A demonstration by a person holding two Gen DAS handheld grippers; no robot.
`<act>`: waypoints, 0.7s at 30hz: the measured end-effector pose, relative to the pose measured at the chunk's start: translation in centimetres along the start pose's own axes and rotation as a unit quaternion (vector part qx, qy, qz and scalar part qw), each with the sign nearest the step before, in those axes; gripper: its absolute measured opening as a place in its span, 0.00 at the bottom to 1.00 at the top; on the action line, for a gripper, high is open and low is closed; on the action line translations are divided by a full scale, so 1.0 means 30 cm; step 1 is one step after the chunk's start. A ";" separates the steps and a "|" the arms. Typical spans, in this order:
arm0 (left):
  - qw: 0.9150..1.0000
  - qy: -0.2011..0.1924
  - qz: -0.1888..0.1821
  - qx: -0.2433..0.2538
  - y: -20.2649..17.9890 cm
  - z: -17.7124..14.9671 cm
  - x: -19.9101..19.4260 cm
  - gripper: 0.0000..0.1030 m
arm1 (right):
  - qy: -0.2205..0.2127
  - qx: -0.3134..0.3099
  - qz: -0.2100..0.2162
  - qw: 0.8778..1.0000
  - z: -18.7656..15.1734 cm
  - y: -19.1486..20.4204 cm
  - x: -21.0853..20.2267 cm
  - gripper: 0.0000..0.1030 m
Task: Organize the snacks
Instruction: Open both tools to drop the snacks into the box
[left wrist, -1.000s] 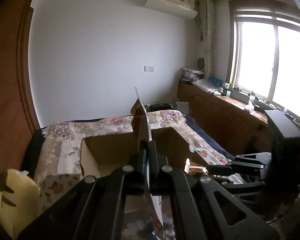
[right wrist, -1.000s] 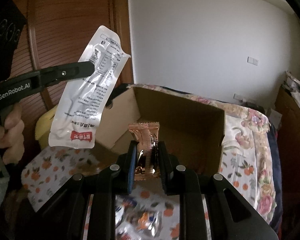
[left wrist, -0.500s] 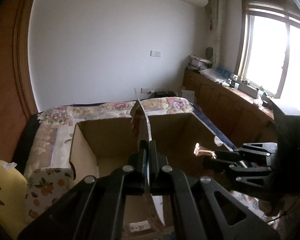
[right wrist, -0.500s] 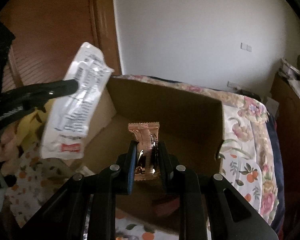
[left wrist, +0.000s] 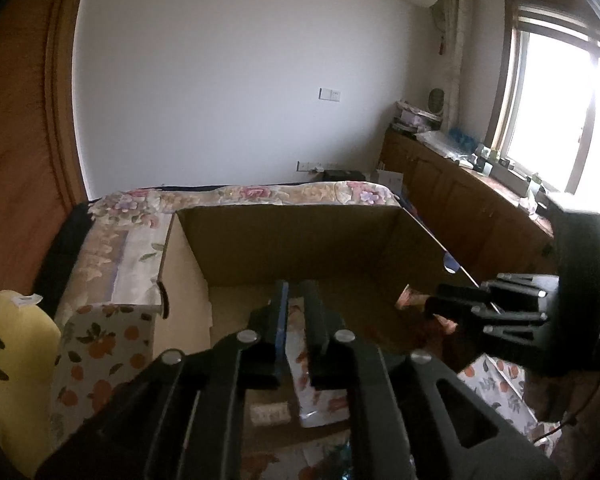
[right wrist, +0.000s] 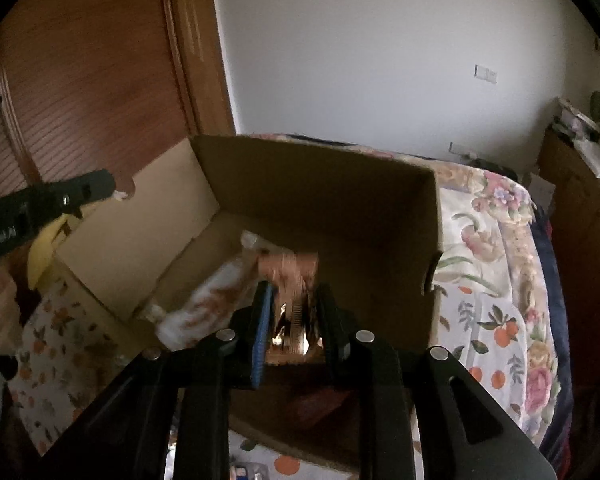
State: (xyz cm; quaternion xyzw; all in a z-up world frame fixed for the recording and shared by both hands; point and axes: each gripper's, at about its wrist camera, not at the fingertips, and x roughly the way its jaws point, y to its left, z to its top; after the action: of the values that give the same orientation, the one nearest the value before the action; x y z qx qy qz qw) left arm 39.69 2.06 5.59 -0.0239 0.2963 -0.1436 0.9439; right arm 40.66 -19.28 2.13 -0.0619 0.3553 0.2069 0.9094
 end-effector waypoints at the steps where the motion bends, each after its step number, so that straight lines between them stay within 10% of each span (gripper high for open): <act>1: 1.000 -0.001 0.002 0.002 -0.003 -0.003 -0.010 0.09 | -0.002 0.002 0.003 1.000 0.005 0.003 -0.014 0.23; 21: 1.000 -0.010 0.020 0.014 -0.087 -0.126 -0.298 0.35 | -0.039 -0.013 0.001 0.999 -0.066 0.114 -0.449 0.44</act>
State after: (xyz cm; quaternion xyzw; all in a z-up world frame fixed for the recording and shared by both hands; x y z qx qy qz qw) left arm 29.87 2.27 7.78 -0.0062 0.2853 -0.1286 0.9498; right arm 29.07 -21.16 9.83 -0.0656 0.3165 0.2147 0.9216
